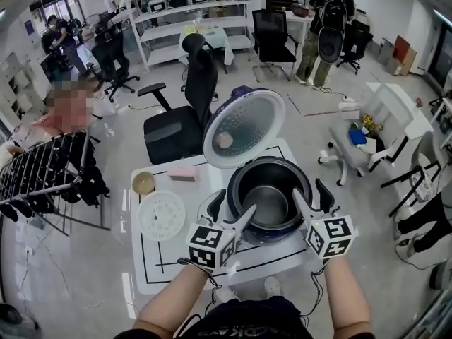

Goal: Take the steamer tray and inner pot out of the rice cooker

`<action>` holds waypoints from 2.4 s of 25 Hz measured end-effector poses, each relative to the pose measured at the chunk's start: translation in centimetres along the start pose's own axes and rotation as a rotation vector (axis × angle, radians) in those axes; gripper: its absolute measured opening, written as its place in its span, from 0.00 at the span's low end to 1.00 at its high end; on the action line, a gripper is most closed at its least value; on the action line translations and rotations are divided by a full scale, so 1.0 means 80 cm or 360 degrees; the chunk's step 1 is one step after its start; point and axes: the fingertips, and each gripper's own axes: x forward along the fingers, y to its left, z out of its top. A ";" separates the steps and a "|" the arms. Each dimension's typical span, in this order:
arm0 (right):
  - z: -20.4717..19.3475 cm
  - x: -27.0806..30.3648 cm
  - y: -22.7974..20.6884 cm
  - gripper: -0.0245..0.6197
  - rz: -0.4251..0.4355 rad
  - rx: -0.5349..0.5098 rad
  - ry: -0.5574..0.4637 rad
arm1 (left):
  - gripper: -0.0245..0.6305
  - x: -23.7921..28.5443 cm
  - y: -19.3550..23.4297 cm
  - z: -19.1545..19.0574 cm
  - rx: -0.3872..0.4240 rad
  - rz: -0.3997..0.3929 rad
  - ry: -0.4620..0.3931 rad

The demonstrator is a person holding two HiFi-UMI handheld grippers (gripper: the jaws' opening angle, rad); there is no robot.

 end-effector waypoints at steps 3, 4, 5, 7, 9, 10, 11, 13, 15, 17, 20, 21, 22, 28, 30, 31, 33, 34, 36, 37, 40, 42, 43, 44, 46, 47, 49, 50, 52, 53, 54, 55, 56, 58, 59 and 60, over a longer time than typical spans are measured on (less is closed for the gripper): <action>-0.022 0.013 -0.015 0.44 0.0059 0.0128 0.0074 | 0.57 0.008 0.003 -0.015 -0.0026 0.0078 0.0046; -0.028 0.018 -0.019 0.44 0.0085 0.0171 0.0100 | 0.57 0.011 0.005 -0.018 -0.0037 0.0107 0.0057; -0.035 0.022 -0.023 0.44 0.0109 0.0205 0.0125 | 0.57 0.014 0.007 -0.022 -0.0051 0.0135 0.0066; -0.048 0.030 -0.029 0.44 0.0147 0.0248 0.0167 | 0.56 0.020 0.008 -0.029 -0.0074 0.0186 0.0086; -0.060 0.037 -0.034 0.44 0.0188 0.0283 0.0203 | 0.56 0.025 0.008 -0.038 -0.0088 0.0235 0.0111; -0.065 0.041 -0.036 0.44 0.0210 0.0302 0.0219 | 0.56 0.027 0.008 -0.042 -0.0095 0.0260 0.0120; -0.068 0.045 -0.038 0.44 0.0230 0.0317 0.0232 | 0.56 0.029 0.009 -0.046 -0.0102 0.0285 0.0127; -0.074 0.051 -0.040 0.44 0.0260 0.0335 0.0256 | 0.56 0.032 0.008 -0.051 -0.0113 0.0330 0.0143; -0.078 0.056 -0.042 0.44 0.0285 0.0334 0.0277 | 0.56 0.036 0.009 -0.056 -0.0122 0.0369 0.0160; -0.082 0.061 -0.044 0.44 0.0306 0.0327 0.0296 | 0.56 0.039 0.011 -0.062 -0.0128 0.0413 0.0174; -0.087 0.068 -0.046 0.44 0.0332 0.0332 0.0316 | 0.56 0.044 0.017 -0.070 -0.0144 0.0483 0.0194; -0.088 0.070 -0.046 0.44 0.0343 0.0332 0.0320 | 0.56 0.046 0.018 -0.073 -0.0149 0.0501 0.0200; -0.088 0.072 -0.046 0.44 0.0353 0.0330 0.0326 | 0.56 0.048 0.018 -0.075 -0.0150 0.0515 0.0205; -0.095 0.078 -0.049 0.44 0.0392 0.0338 0.0367 | 0.56 0.063 0.020 -0.082 -0.0124 0.0588 0.0219; -0.096 0.078 -0.047 0.44 0.0424 0.0310 0.0378 | 0.56 0.064 0.018 -0.084 -0.0124 0.0635 0.0233; -0.098 0.077 -0.045 0.44 0.0436 0.0293 0.0384 | 0.56 0.064 0.018 -0.085 -0.0119 0.0655 0.0235; -0.101 0.077 -0.044 0.43 0.0430 0.0262 0.0390 | 0.56 0.065 0.020 -0.087 -0.0110 0.0694 0.0224; -0.102 0.078 -0.044 0.42 0.0415 0.0252 0.0390 | 0.55 0.065 0.022 -0.088 -0.0105 0.0713 0.0218; -0.103 0.079 -0.047 0.40 0.0374 0.0223 0.0385 | 0.54 0.066 0.023 -0.088 -0.0076 0.0755 0.0227; -0.104 0.079 -0.048 0.38 0.0348 0.0191 0.0387 | 0.52 0.065 0.025 -0.088 -0.0051 0.0784 0.0244; -0.109 0.079 -0.049 0.34 0.0254 0.0032 0.0412 | 0.42 0.060 0.028 -0.089 0.0017 0.0875 0.0292; -0.110 0.079 -0.052 0.31 0.0208 -0.0018 0.0421 | 0.41 0.060 0.028 -0.090 0.0034 0.0906 0.0314; -0.110 0.080 -0.054 0.28 0.0197 -0.0018 0.0424 | 0.41 0.060 0.029 -0.090 0.0039 0.0917 0.0325; -0.110 0.080 -0.055 0.27 0.0195 -0.0008 0.0428 | 0.40 0.060 0.029 -0.090 0.0040 0.0929 0.0334; -0.110 0.081 -0.056 0.26 0.0206 0.0019 0.0434 | 0.39 0.059 0.030 -0.091 0.0032 0.0958 0.0346; -0.109 0.080 -0.056 0.26 0.0215 0.0037 0.0436 | 0.37 0.058 0.031 -0.090 0.0024 0.0976 0.0348; -0.106 0.080 -0.056 0.26 0.0236 0.0086 0.0438 | 0.32 0.055 0.033 -0.088 -0.0009 0.1005 0.0334; -0.104 0.080 -0.056 0.26 0.0249 0.0112 0.0435 | 0.32 0.054 0.033 -0.087 -0.0036 0.1011 0.0317; -0.100 0.078 -0.056 0.26 0.0271 0.0152 0.0423 | 0.32 0.052 0.033 -0.085 -0.0106 0.1014 0.0272; -0.097 0.076 -0.055 0.26 0.0279 0.0164 0.0415 | 0.32 0.050 0.032 -0.083 -0.0140 0.1019 0.0249; -0.094 0.074 -0.055 0.26 0.0286 0.0172 0.0405 | 0.32 0.049 0.030 -0.080 -0.0163 0.1026 0.0225; -0.091 0.072 -0.055 0.26 0.0293 0.0179 0.0393 | 0.32 0.047 0.029 -0.077 -0.0173 0.1034 0.0201; -0.088 0.071 -0.056 0.26 0.0300 0.0187 0.0377 | 0.32 0.046 0.027 -0.073 -0.0173 0.1043 0.0179; -0.080 0.068 -0.059 0.24 0.0310 0.0204 0.0340 | 0.32 0.042 0.023 -0.063 -0.0166 0.1063 0.0137; -0.076 0.066 -0.061 0.23 0.0314 0.0218 0.0321 | 0.32 0.040 0.020 -0.057 -0.0164 0.1074 0.0115; -0.072 0.065 -0.063 0.21 0.0318 0.0234 0.0304 | 0.32 0.038 0.018 -0.052 -0.0164 0.1087 0.0090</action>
